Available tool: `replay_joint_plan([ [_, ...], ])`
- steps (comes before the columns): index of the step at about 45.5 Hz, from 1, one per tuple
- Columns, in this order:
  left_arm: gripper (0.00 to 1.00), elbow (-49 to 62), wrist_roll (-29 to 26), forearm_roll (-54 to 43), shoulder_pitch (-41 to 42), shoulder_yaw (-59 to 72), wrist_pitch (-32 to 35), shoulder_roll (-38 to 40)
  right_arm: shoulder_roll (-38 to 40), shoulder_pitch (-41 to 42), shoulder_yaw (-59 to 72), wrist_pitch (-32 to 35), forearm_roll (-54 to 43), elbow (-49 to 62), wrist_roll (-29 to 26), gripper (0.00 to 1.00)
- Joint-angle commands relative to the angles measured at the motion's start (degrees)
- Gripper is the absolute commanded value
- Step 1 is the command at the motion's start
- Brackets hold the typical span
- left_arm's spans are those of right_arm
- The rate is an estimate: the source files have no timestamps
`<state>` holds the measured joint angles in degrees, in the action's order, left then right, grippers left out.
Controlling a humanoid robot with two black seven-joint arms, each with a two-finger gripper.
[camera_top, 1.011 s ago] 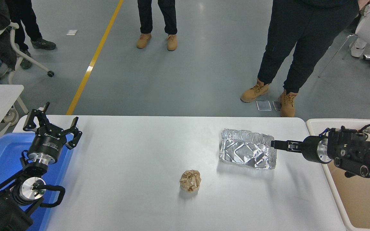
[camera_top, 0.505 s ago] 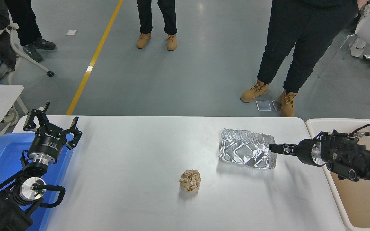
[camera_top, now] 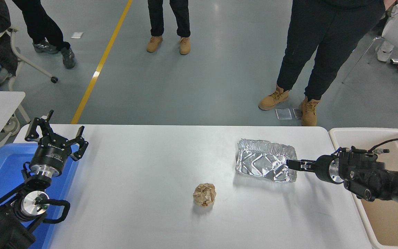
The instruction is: Clean the table surface
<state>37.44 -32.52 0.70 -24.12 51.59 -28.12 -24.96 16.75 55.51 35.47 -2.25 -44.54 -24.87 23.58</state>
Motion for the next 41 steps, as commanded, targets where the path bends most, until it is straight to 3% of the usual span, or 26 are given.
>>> replay_joint_plan([
  [1, 0.99, 0.0, 0.0, 0.0, -0.05, 0.0, 0.0, 0.0, -1.72, -0.4, 0.04, -0.3, -0.02, 1.49, -0.03, 0.79],
  [18, 0.99, 0.0, 0.0, 0.0, -0.05, 0.0, 0.0, 0.0, -2.16, -0.67, 0.13, -0.3, -0.02, 1.58, 0.06, 0.71],
  [30, 0.99, 0.0, 0.0, 0.0, -0.05, 0.0, 0.0, 0.0, -2.25, -1.02, 0.3, -0.3, -0.64, 1.58, 0.15, 0.51],
  [41, 0.99, 0.0, 0.0, 0.0, -0.05, 0.0, 0.0, 0.0, -2.25, -1.11, 0.3, -0.3, -0.73, 1.58, 0.23, 0.38],
])
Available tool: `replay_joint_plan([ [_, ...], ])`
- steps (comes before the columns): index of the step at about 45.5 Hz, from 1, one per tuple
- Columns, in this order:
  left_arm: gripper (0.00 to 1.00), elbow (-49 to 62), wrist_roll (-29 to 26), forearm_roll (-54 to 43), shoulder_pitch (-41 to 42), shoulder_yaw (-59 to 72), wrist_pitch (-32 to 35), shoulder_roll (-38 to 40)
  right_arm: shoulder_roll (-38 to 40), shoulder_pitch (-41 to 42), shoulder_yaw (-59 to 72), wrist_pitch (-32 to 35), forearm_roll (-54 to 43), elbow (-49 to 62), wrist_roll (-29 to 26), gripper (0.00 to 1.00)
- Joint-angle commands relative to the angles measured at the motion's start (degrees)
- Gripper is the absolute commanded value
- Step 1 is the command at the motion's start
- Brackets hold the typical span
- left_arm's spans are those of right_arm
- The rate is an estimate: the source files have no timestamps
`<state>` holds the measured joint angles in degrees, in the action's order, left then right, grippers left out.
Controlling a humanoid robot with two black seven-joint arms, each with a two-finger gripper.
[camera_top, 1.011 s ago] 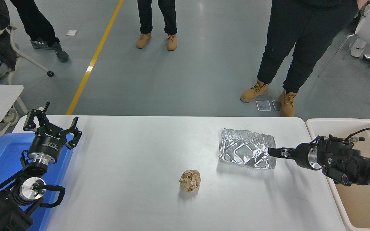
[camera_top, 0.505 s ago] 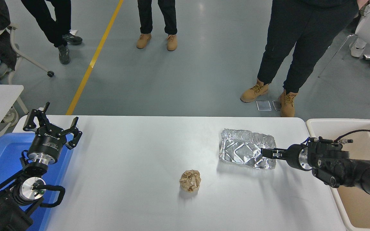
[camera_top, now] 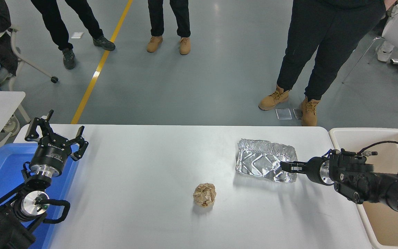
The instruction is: Clean the table surface
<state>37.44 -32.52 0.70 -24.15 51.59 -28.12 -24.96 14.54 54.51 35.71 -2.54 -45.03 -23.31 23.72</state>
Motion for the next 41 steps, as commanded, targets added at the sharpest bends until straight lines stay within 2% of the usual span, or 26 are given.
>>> replay_joint_plan([
  [1, 0.99, 0.0, 0.0, 0.0, 0.07, 0.0, 0.0, 0.0, -0.04, -0.11, 0.06, 0.08, -0.32, 0.02, 0.1, 0.36],
  [9, 0.99, 0.0, 0.0, 0.0, -0.02, 0.0, 0.0, 0.0, -0.04, -0.11, 0.06, 0.08, -0.41, 0.02, 0.19, 0.27],
  [12, 0.99, 0.0, 0.0, 0.0, -0.02, 0.0, 0.0, 0.0, 0.04, -0.2, 0.06, 0.08, -0.41, 0.02, 0.19, 0.21],
  [13, 0.99, 0.0, 0.0, 0.0, -0.02, 0.0, 0.0, 0.0, -0.04, -0.2, 0.06, 0.08, -0.49, 0.02, 0.19, 0.16],
  [22, 0.99, 0.0, 0.0, 0.0, 0.07, 0.0, 0.0, 0.0, 0.04, -0.37, 0.33, 0.17, -0.49, 0.02, 0.19, 0.0],
  [41, 0.99, 0.0, 0.0, 0.0, -0.02, 0.0, 0.0, 0.0, 0.04, -0.2, 1.65, 0.17, 0.65, 0.02, 0.36, 0.0],
])
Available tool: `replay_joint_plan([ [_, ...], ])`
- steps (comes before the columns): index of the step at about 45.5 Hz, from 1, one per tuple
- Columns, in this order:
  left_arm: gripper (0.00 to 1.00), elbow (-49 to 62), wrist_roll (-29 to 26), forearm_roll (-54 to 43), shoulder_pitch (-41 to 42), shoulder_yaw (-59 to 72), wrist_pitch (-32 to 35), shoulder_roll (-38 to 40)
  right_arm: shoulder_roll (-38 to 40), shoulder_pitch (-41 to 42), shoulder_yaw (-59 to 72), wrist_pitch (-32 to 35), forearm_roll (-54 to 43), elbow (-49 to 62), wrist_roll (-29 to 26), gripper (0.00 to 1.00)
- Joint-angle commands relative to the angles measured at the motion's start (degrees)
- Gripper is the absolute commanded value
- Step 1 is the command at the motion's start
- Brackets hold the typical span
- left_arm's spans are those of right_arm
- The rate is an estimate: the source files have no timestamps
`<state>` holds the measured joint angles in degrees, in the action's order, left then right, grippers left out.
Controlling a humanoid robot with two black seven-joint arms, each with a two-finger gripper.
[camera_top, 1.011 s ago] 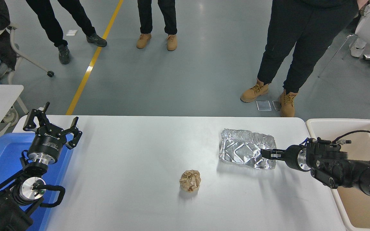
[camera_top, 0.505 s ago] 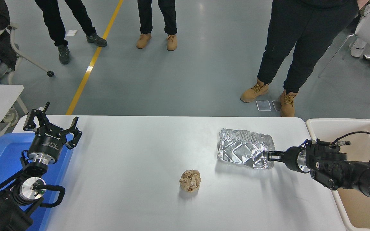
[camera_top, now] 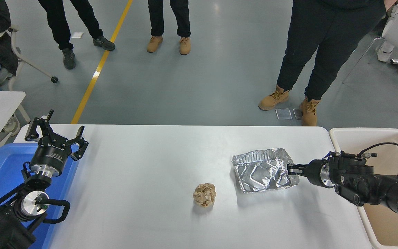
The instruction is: Clean the table surface
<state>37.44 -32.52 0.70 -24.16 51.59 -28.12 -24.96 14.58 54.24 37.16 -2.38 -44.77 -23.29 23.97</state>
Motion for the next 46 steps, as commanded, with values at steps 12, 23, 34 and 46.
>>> replay_joint_plan([
  [12, 0.99, 0.0, 0.0, 0.0, -0.01, 0.0, 0.0, 0.0, 0.45, 0.78, -0.07, 0.27, 1.88, -0.09, 0.9, 0.0],
  [23, 0.99, 0.0, 0.0, 0.0, -0.01, 0.0, 0.0, 0.0, 3.96, 2.98, -0.07, 1.5, 3.9, -0.88, 1.25, 0.0],
  [34, 0.99, 0.0, 0.0, 0.0, -0.01, 0.0, 0.0, 0.0, 9.84, 6.32, -0.16, 3.0, 4.69, -5.88, 2.92, 0.0],
  [46, 0.99, 0.0, 0.0, 0.0, -0.01, 0.0, 0.0, 0.0, 18.46, 12.82, -0.08, 3.0, 4.69, -16.26, 2.92, 0.0],
])
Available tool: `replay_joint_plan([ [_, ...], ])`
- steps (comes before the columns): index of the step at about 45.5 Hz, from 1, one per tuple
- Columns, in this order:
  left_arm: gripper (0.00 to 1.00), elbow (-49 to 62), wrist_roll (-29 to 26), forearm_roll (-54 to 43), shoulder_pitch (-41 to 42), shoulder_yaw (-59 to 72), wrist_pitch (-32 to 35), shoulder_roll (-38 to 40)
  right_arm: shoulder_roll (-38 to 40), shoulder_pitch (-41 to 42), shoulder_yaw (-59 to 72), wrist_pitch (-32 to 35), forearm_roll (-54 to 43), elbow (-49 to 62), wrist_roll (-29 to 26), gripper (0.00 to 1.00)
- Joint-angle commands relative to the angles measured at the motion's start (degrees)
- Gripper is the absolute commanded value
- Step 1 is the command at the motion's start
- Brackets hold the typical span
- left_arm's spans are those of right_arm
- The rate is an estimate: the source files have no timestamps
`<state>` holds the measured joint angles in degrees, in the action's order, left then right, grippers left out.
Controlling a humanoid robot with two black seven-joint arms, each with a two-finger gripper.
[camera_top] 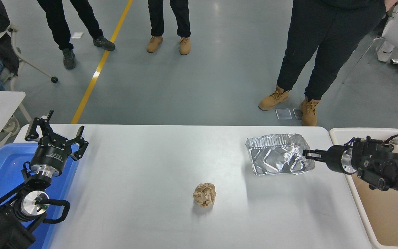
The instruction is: Clean the table surface
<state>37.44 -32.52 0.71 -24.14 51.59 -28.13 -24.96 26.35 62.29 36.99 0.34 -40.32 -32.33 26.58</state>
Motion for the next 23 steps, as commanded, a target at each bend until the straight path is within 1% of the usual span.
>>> replay_joint_plan([
  [1, 0.99, 0.0, 0.0, 0.0, 0.06, 0.0, 0.0, 0.0, 7.31, 5.12, 0.1, 0.28, 0.24, -7.66, 0.31, 0.0],
  [9, 0.99, 0.0, 0.0, 0.0, -0.03, 0.0, 0.0, 0.0, 11.53, 8.46, 0.54, 0.63, 0.15, -11.61, 0.31, 0.0],
  [23, 0.99, 0.0, 0.0, 0.0, -0.02, 0.0, 0.0, 0.0, 17.51, 14.97, 1.16, 4.23, -0.64, -16.1, 0.31, 0.0],
])
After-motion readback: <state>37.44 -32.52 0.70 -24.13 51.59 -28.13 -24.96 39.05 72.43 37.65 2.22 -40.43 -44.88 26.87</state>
